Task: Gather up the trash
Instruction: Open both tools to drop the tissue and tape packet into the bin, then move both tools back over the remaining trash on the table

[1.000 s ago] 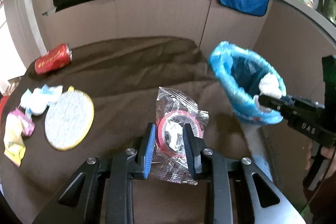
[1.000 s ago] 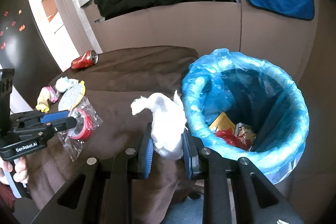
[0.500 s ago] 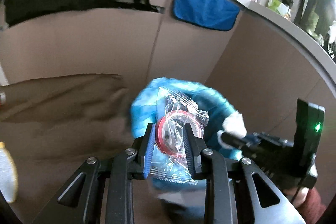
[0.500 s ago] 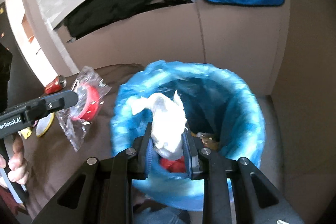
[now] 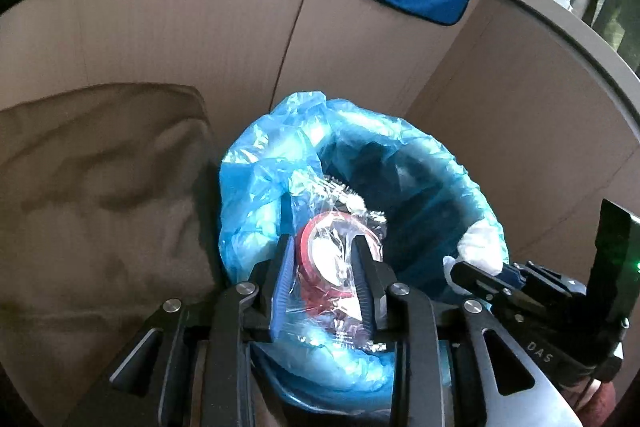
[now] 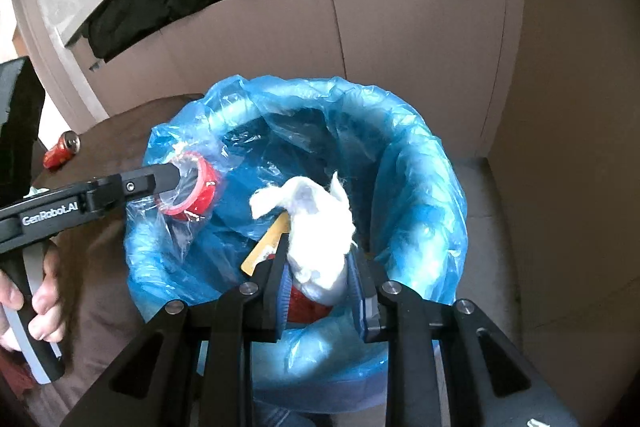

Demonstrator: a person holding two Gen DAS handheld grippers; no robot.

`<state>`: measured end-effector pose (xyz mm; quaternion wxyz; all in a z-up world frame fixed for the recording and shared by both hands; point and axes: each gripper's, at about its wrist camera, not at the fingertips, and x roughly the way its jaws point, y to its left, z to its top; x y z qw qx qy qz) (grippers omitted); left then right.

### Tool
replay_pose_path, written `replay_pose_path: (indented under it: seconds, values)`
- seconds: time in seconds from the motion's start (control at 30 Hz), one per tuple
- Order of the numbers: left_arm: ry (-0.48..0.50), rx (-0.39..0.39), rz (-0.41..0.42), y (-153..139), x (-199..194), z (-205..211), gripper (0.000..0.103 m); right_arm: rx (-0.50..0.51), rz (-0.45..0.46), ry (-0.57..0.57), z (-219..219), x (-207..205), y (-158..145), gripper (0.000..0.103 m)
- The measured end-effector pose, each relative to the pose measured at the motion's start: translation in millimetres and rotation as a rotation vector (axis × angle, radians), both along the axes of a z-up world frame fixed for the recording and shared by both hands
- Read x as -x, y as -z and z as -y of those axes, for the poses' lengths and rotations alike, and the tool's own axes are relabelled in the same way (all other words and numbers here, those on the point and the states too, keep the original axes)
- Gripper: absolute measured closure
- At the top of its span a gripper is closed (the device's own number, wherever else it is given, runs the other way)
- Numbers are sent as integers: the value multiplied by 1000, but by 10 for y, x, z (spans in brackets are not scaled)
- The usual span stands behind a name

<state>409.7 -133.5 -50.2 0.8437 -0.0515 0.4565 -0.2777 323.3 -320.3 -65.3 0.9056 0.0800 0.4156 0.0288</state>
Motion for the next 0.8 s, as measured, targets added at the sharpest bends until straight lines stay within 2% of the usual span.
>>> replay_pose_path:
  seconds: [0.13,0.27,0.47,0.63,0.8]
  values:
    - [6,-27,10,-14,-10,47,69,-38,14,-16,-8,16,-23,77]
    - [9,57,4,-118,0,19,69,-17,48,-15,-36,33,-91,74]
    - [-4,60,35,-338,74,-99,68,5,68,-20,5,47,-194,69]
    - [-30,-5,91,-514,341,-444,68,6,83,-24,-62,81,-310,69]
    - [-116,-79,122,-559,653,-1153,68,-14,107,-88,-406,82,-486,67]
